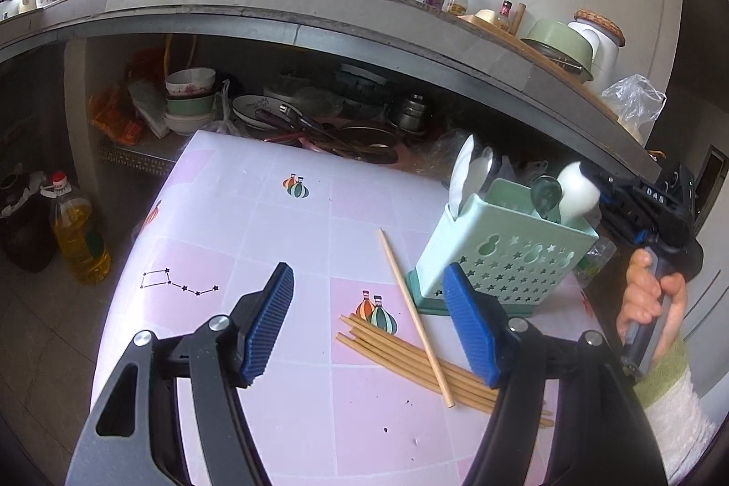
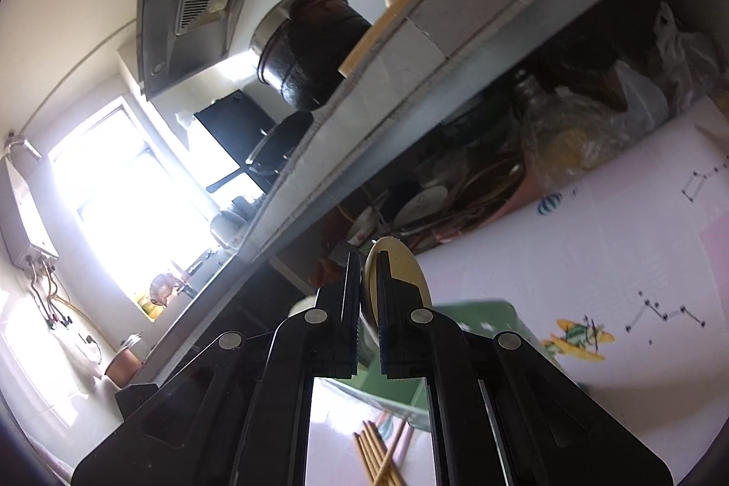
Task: Organize utensils
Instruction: 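Lower the cream round spoon into the green holder and open the right gripper, then grasp a wooden chopstick from the pile with the right gripper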
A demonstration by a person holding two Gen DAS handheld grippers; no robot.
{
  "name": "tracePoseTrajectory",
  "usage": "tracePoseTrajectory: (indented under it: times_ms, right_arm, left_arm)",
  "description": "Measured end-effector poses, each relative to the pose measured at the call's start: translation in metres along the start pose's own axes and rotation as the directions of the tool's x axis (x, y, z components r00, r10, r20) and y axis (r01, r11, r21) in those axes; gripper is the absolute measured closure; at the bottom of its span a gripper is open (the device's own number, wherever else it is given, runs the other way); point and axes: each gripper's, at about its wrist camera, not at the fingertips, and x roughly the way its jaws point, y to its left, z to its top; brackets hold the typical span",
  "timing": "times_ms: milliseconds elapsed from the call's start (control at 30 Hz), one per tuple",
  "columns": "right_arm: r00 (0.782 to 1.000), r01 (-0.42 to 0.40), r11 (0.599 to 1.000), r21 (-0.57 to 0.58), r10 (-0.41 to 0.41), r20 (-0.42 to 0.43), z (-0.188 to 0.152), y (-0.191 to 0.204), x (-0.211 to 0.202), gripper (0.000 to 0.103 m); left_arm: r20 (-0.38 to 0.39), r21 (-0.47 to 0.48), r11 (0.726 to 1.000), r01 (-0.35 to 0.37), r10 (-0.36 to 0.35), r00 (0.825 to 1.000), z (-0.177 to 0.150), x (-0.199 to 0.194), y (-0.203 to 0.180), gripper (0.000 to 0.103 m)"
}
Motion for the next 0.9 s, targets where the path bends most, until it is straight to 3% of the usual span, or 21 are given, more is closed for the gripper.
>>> tracePoseTrajectory:
  times_ms: [167, 267, 400, 633, 733, 800, 900]
  right_arm:
    - [0.996, 0.086, 0.996, -0.005, -0.086, -0.013, -0.007, 0.002, -0.011, 0.091]
    - [0.991, 0.135, 0.99, -0.035, -0.135, 0.013, -0.006, 0.01, -0.021, 0.074]
    - [0.973, 0.226, 0.969, -0.103, -0.221, 0.061, -0.007, 0.028, -0.033, 0.064]
    - [0.943, 0.323, 0.929, -0.183, -0.298, 0.15, -0.022, 0.063, -0.059, 0.064]
    - [0.957, 0.29, 0.927, -0.237, -0.277, 0.088, -0.038, 0.079, -0.047, 0.064]
    - [0.959, 0.271, 0.919, -0.288, -0.284, -0.006, -0.056, 0.087, -0.027, 0.064]
    - [0.937, 0.253, 0.91, -0.329, -0.315, -0.152, -0.083, 0.087, 0.007, 0.064]
  left_arm:
    - [-0.003, -0.005, 1.0, 0.003, -0.003, 1.0, -0.002, 0.001, 0.0, 0.037]
    - [-0.007, -0.01, 1.0, 0.0, 0.0, 1.0, -0.004, 0.0, 0.002, 0.037]
    - [-0.007, -0.019, 1.0, -0.007, 0.007, 1.0, -0.007, -0.002, 0.005, 0.037]
    - [-0.014, -0.035, 0.999, -0.027, 0.027, 1.0, -0.013, -0.003, 0.01, 0.037]
    - [-0.039, -0.036, 0.997, -0.065, 0.064, 0.997, -0.019, 0.002, 0.013, 0.037]
    - [-0.061, -0.037, 0.995, -0.089, 0.086, 0.994, -0.023, 0.006, 0.015, 0.037]
    - [-0.099, -0.048, 0.993, -0.112, 0.107, 0.989, -0.031, 0.011, 0.018, 0.037]
